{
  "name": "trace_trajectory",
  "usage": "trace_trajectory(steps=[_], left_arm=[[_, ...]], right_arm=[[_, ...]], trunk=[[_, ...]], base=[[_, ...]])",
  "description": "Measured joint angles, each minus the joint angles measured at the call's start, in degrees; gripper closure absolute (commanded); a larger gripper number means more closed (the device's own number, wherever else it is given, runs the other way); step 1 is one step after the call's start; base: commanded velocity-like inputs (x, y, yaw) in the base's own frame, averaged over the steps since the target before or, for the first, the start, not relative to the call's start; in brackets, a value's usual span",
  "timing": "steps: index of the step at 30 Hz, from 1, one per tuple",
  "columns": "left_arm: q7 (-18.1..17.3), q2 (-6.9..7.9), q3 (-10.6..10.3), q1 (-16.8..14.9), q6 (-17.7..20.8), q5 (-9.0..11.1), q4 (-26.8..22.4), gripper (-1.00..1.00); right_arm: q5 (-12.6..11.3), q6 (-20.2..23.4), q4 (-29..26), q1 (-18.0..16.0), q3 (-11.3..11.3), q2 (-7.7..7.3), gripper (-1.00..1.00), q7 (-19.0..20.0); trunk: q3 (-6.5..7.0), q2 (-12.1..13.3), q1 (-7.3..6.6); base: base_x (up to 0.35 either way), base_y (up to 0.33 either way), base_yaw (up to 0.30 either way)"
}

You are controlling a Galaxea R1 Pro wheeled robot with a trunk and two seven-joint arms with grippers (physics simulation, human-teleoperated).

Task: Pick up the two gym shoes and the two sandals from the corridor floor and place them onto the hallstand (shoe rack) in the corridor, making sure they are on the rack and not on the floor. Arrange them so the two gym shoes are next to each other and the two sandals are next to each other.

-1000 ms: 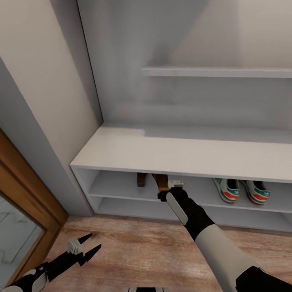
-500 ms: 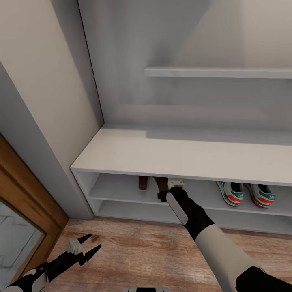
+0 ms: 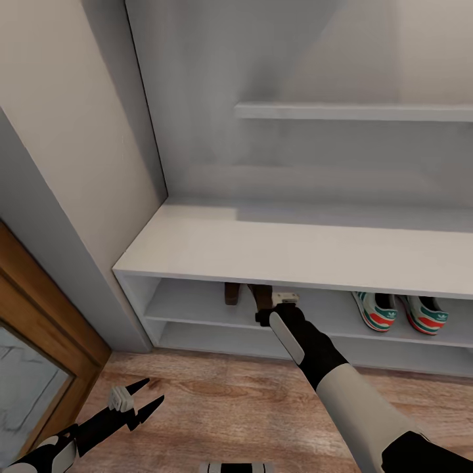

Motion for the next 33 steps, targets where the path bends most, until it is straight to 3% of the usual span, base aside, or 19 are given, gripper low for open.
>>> trace_trajectory(steps=[13,17,33], left_arm=[[0.0,0.0,0.0,0.0,0.0,0.0,0.0,-1.0],[0.0,0.0,0.0,0.0,0.0,0.0,0.0,-1.0],[0.1,0.0,0.1,0.0,0.0,0.0,0.0,-1.0]], right_arm=[[0.0,0.0,0.0,0.1,0.0,0.04,1.0,0.0],[-0.1,0.0,0.0,0.1,0.0,0.06,1.0,0.0],[0.0,0.0,0.1,0.1,0.0,0.03,1.0,0.0]], trunk=[[0.0,0.0,0.0],[-0.88,0.0,0.11],[-0.89,-0.1,0.1]], base=[[0.057,0.049,0.0],[0.001,0.001,0.0],[0.058,0.04,0.0]])
